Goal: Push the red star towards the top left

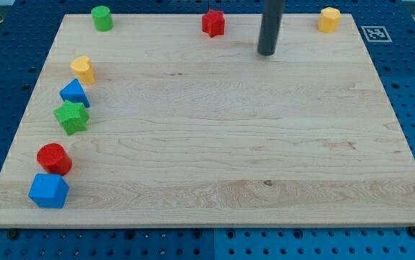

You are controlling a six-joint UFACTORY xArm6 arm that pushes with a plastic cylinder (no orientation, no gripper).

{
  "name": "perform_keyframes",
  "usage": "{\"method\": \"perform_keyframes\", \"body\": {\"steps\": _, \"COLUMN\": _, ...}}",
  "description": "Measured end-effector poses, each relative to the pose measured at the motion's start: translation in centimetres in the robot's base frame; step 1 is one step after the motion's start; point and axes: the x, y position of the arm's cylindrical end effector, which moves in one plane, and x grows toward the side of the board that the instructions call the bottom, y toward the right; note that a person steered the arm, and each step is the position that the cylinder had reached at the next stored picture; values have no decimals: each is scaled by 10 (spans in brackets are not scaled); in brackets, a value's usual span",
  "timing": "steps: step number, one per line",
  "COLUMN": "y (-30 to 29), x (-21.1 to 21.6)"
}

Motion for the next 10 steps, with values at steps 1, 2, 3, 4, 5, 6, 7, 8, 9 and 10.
{"method": "perform_keyframes", "body": {"steps": 1, "y": -4, "x": -35}}
{"method": "perform_keyframes", "body": {"steps": 2, "y": -31, "x": -58}}
{"method": "perform_keyframes", "body": {"steps": 3, "y": -55, "x": -81}}
{"method": "perform_keyframes", "body": {"steps": 4, "y": -61, "x": -84}}
{"method": "perform_keyframes", "body": {"steps": 5, "y": -62, "x": -83}}
{"method": "perform_keyframes", "body": {"steps": 6, "y": -80, "x": -82}}
{"method": "perform_keyframes", "body": {"steps": 7, "y": -110, "x": -76}}
{"method": "perform_keyframes", "body": {"steps": 8, "y": -131, "x": -66}}
{"method": "perform_keyframes", "body": {"steps": 9, "y": -152, "x": -57}}
{"method": "perform_keyframes", "body": {"steps": 10, "y": -174, "x": -50}}
